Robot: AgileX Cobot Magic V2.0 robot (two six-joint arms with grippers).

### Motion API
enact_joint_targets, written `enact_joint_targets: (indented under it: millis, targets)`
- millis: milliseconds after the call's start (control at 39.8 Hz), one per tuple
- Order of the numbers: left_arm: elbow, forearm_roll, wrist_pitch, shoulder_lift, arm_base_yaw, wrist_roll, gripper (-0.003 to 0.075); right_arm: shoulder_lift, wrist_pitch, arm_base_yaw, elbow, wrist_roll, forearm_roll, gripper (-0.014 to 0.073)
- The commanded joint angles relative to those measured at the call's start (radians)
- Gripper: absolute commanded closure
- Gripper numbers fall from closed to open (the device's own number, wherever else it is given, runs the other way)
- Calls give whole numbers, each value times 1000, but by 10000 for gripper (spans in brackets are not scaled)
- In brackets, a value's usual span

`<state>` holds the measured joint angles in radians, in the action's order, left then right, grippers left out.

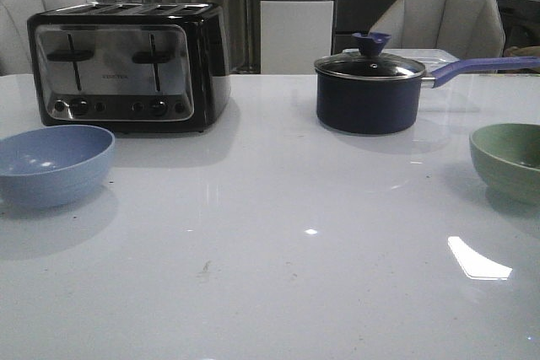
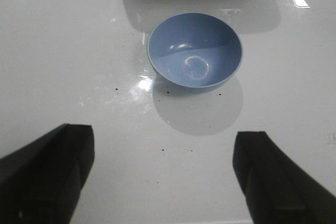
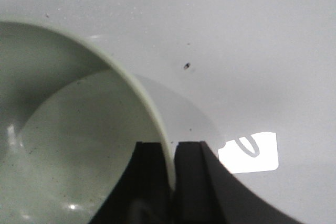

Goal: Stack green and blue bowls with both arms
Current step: 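Lower the right gripper over the pale green bowl's rim and grasp it, then carry the green bowl with the right gripper to the table center and lower it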

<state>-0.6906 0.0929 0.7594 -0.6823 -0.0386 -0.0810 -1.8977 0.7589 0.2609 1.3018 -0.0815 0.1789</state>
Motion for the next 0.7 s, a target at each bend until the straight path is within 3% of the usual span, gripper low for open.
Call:
enact_joint_targets:
  millis: [0, 276, 678]
  targets:
    - [-33, 12, -71, -6, -9, 7, 119, 86, -25, -10, 30, -18, 5, 474]
    - [-33, 12, -73, -6, -9, 7, 119, 243, -33, -135, 30, -52, 25, 474]
    - [-33, 12, -73, -6, -9, 7, 119, 283, -16, -523, 45, -52, 22, 474]
